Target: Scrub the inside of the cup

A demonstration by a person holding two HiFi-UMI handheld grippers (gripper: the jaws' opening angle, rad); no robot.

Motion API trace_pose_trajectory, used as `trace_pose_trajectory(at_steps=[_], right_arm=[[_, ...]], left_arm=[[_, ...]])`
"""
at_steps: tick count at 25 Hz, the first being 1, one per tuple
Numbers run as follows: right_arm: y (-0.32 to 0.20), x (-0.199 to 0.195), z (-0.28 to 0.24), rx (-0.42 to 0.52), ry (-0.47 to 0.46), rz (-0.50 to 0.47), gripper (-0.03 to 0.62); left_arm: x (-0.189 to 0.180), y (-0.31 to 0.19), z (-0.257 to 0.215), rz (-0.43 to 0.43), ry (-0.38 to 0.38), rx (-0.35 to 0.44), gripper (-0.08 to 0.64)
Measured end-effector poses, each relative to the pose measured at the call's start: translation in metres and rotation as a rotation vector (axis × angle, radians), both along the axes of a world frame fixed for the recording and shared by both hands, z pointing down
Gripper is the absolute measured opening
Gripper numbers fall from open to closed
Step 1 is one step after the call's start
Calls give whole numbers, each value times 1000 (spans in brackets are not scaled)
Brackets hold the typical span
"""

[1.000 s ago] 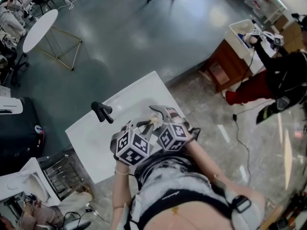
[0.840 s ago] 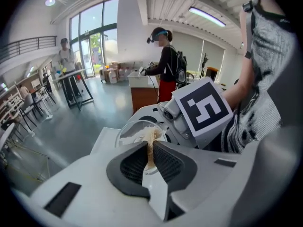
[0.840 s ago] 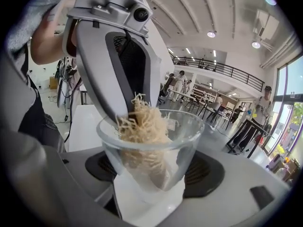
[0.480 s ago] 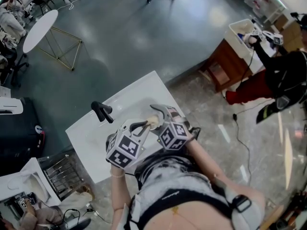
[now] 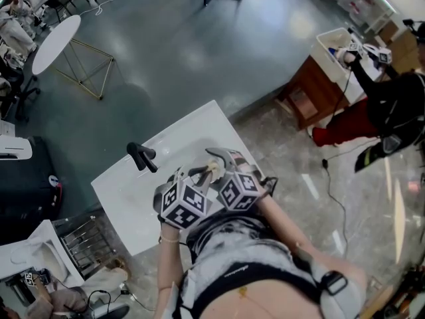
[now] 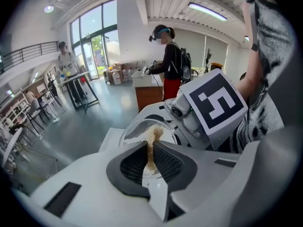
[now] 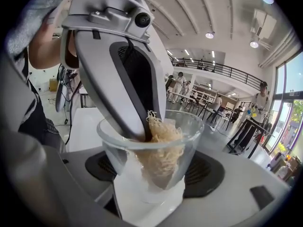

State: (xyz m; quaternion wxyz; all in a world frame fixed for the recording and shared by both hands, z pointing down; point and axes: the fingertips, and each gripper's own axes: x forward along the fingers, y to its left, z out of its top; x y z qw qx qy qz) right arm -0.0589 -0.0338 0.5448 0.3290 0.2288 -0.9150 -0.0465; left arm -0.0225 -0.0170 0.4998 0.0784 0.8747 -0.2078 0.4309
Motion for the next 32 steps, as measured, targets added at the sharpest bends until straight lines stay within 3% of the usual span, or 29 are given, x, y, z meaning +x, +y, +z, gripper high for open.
trace_pose_trajectory(at_steps=[8,17,32], right_arm=[[-8,2,-3,-15,-28,17,393],[-9,4,-1,-21,-22,20,393],[-15,12,0,-32,-39,55,393]], left_arm=[[-2,-20,-7,-68,36,119,77],[0,-22,-12,-65,72,126,141],[-17,-30,-31,-136,147,202,136]])
